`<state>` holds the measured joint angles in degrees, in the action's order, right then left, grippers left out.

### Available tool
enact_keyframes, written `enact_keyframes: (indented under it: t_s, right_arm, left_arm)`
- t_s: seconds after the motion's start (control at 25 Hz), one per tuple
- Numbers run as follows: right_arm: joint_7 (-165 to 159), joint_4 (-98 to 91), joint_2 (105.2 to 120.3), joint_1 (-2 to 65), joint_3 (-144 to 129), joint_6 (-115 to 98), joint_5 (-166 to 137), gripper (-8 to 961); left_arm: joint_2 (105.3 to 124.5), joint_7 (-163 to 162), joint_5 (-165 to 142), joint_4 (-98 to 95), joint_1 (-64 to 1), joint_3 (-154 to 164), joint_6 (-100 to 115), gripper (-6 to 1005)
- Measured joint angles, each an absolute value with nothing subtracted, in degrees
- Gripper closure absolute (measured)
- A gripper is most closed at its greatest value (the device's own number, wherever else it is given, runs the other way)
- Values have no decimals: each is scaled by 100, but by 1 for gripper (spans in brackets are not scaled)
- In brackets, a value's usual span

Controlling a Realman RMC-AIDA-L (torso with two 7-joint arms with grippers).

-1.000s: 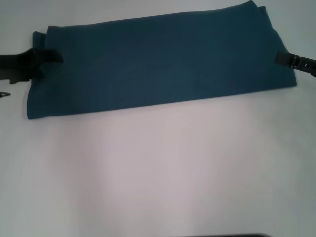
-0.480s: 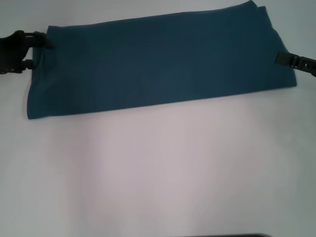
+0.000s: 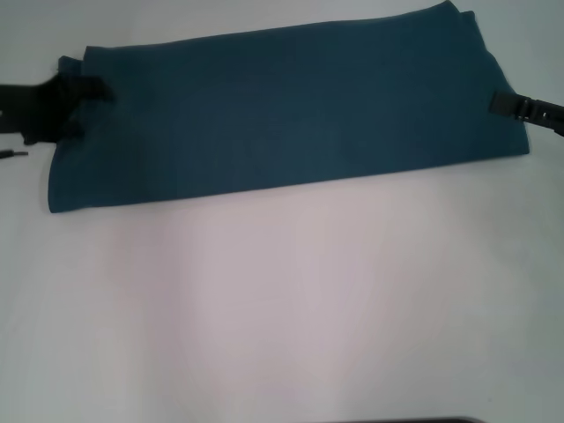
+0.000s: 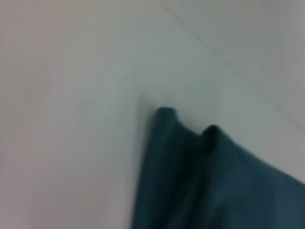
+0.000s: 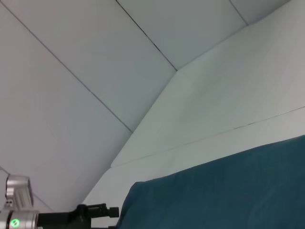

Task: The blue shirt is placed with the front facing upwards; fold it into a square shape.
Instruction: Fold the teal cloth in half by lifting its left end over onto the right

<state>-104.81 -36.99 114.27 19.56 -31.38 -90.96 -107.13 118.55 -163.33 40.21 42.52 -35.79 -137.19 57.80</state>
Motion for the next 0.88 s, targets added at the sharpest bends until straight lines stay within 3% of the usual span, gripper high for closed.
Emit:
enact_keyframes:
  t_s: [0.64, 0.76, 0.88]
  right_arm:
    - [-10512, -3691, 11421, 1966, -3121, -9106, -10713, 85]
    - [-10513, -3691, 11419, 1967, -3141, -9106, -10713, 85]
    - [-10522, -3691, 11418, 1968, -3165, -9106, -10713, 85]
  left_arm:
    - [11774, -16319, 4054, 4738, -3543, -14120, 6465, 204]
    - [11615, -16385, 4034, 4698, -3581, -14217, 6642, 203]
    - [11333, -16494, 3954, 4464, -3702, -14169, 6835, 203]
